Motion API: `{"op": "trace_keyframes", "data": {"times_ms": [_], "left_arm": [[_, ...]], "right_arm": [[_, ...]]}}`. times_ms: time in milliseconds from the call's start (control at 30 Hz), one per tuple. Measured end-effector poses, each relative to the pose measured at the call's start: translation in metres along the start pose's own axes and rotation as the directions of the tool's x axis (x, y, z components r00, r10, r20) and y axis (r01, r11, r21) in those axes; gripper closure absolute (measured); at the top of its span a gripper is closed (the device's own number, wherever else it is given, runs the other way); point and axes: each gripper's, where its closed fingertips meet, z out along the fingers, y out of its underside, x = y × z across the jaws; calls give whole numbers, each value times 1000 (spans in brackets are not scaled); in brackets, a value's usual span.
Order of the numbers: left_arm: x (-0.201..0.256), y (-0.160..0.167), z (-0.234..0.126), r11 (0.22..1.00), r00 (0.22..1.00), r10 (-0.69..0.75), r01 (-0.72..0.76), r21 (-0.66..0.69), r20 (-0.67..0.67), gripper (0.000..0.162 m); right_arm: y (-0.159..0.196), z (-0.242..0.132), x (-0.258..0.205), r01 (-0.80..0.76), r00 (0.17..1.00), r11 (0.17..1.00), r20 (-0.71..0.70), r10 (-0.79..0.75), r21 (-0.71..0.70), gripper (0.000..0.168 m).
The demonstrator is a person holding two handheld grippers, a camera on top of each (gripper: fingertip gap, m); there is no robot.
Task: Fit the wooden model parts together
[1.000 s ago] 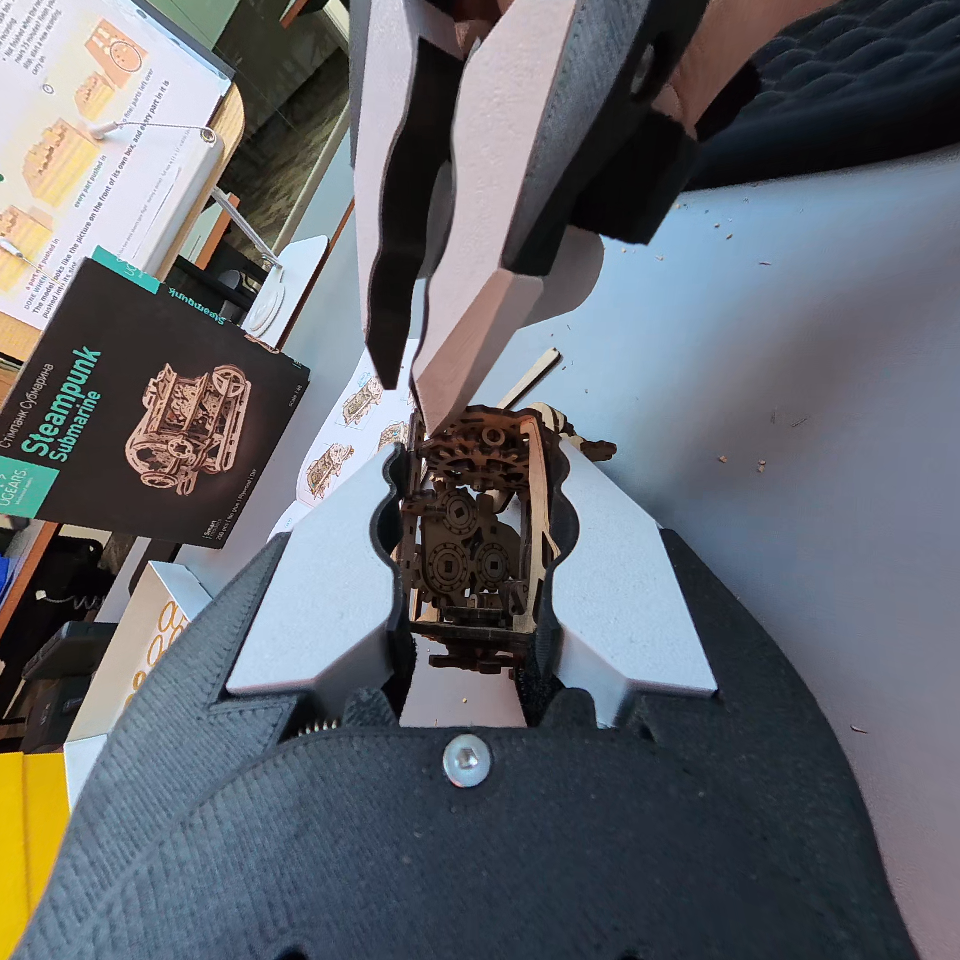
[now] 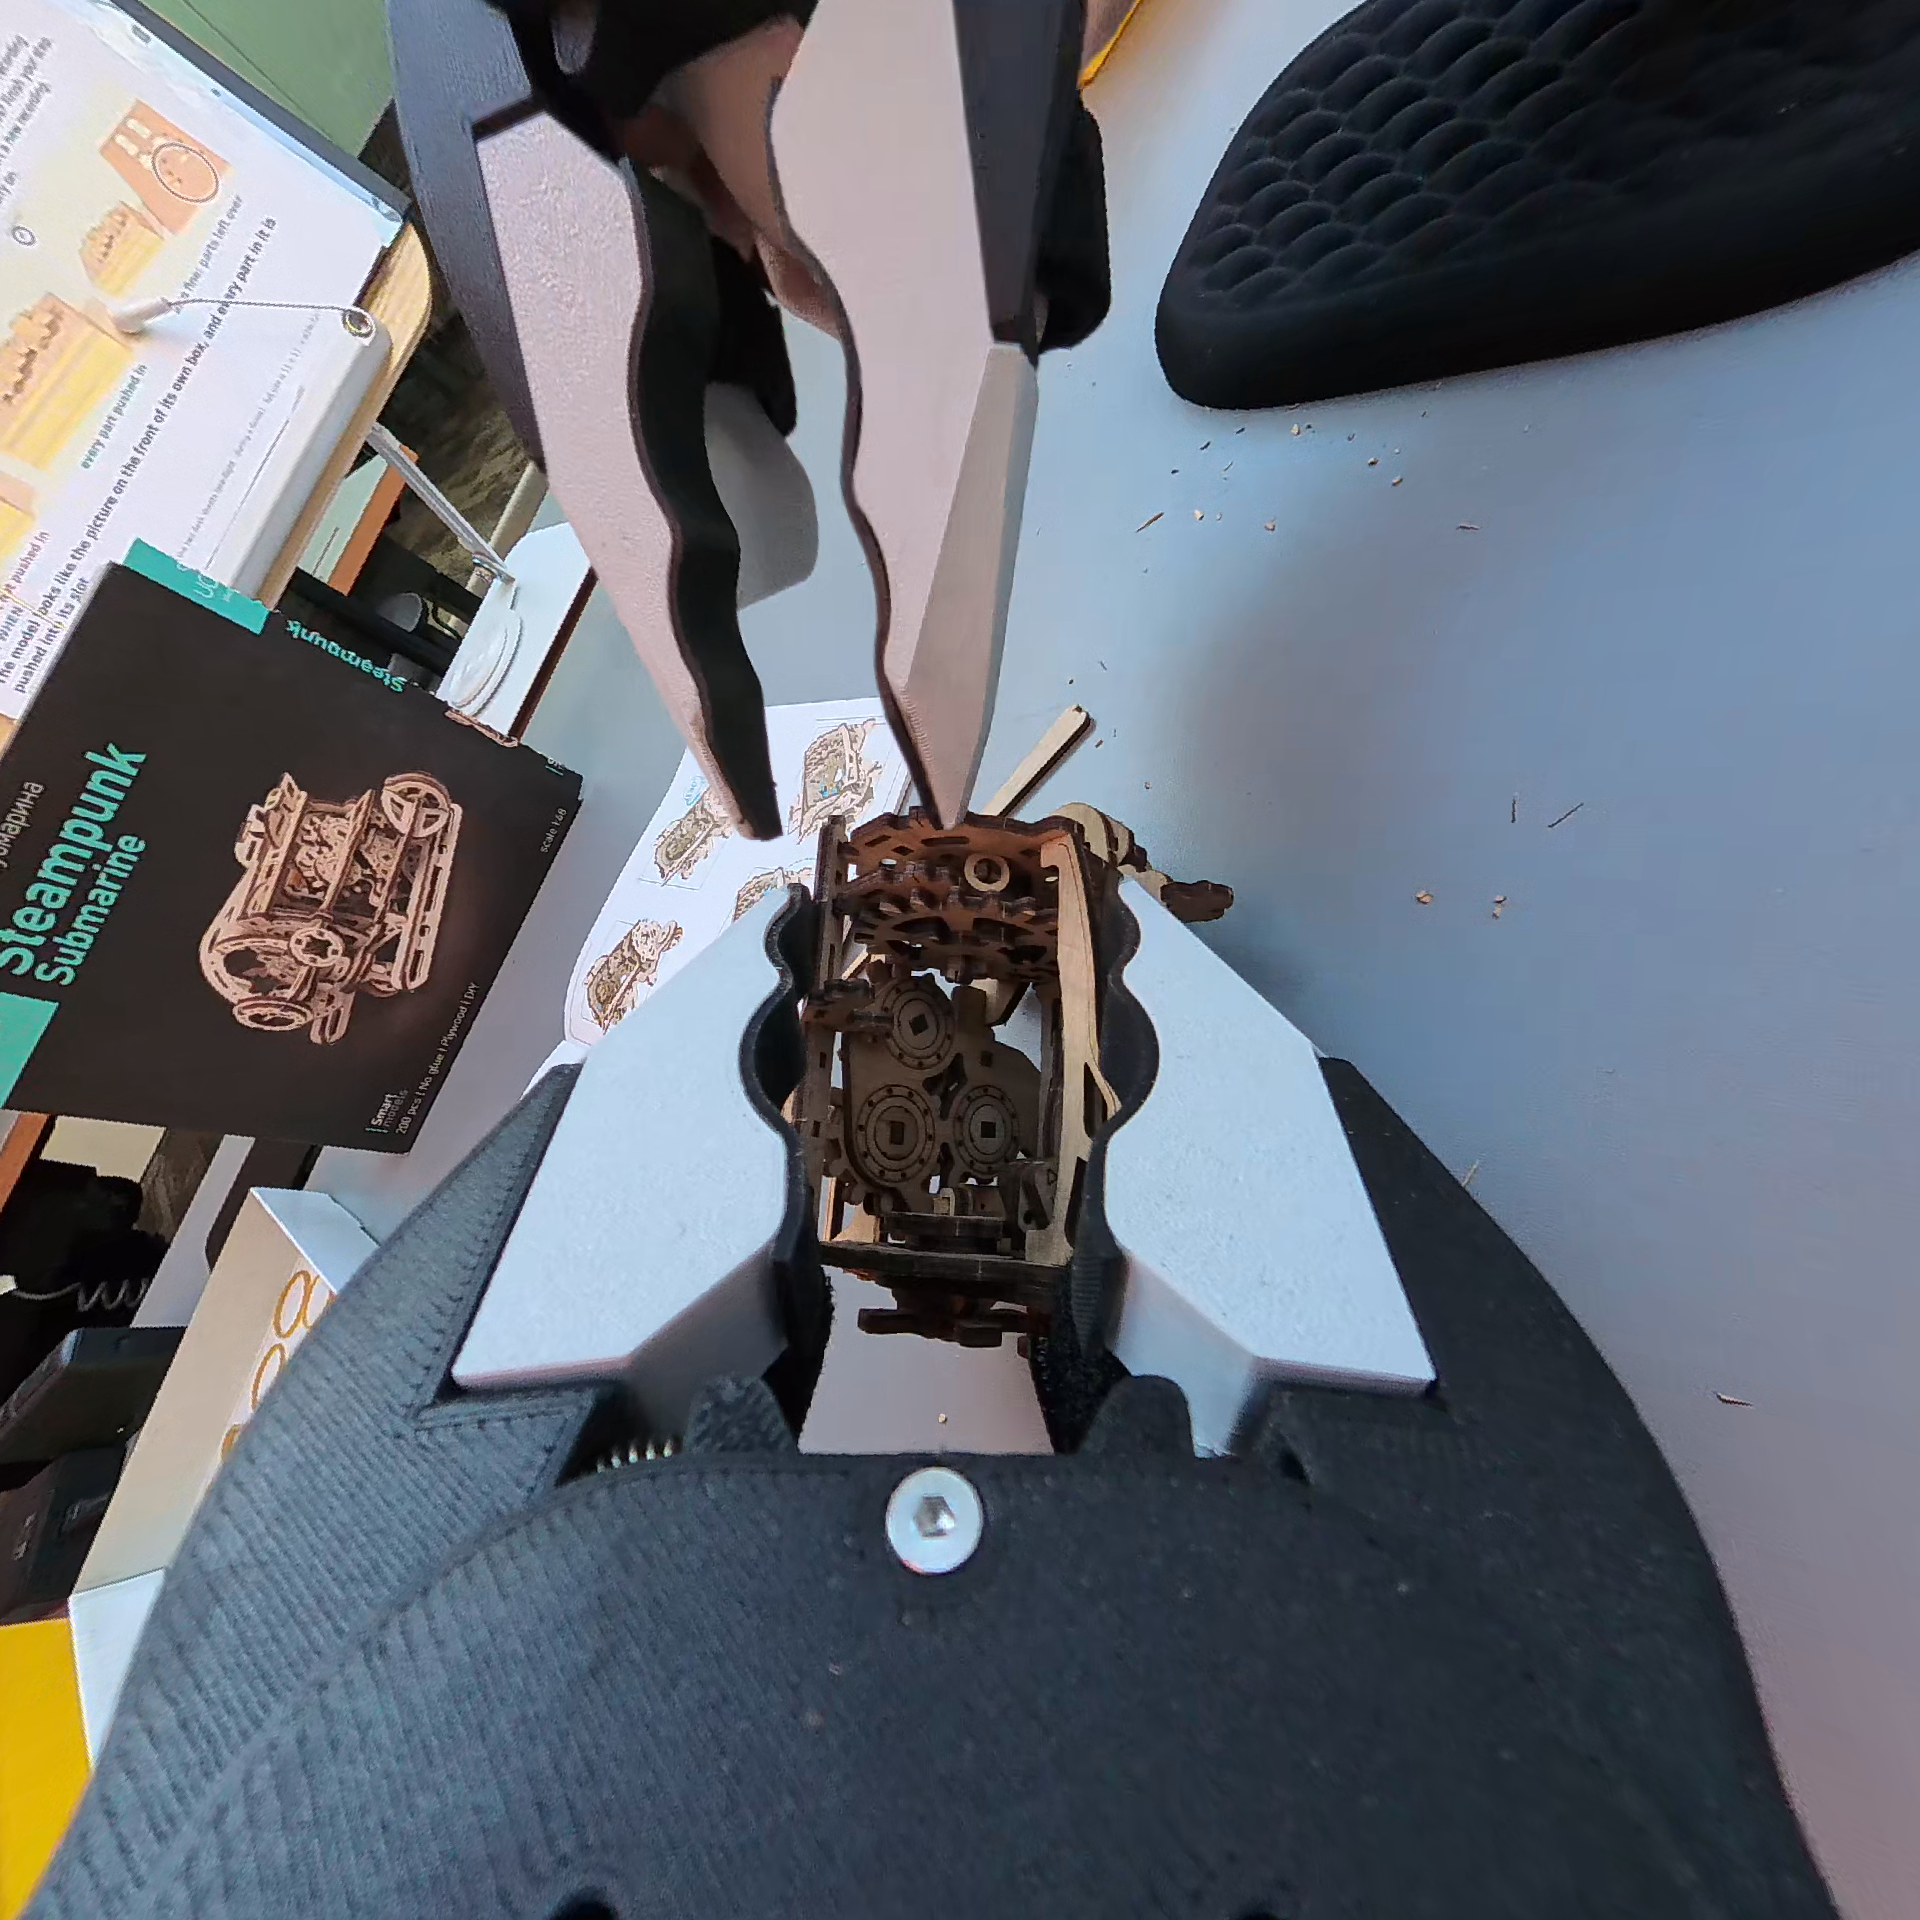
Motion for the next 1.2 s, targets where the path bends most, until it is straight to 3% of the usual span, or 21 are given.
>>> {"op": "trace_keyframes", "data": {"times_ms": [133,300,800,1200], "left_arm": [[0,0,0,1000,1000,1,-1,2,0,108],[0,0,0,1000,1000,2,-2,6,0,108],[-1,0,0,1000,1000,0,0,10,5,109],[0,0,0,1000,1000,8,-9,15,7,109]], "right_arm": [[2,1,-1,-68,996,997,52,66,29,133],[1,1,-2,1,999,999,38,-3,49,134],[6,7,-4,-141,984,989,117,134,54,136],[5,7,-5,-90,992,992,94,81,87,137]]}}
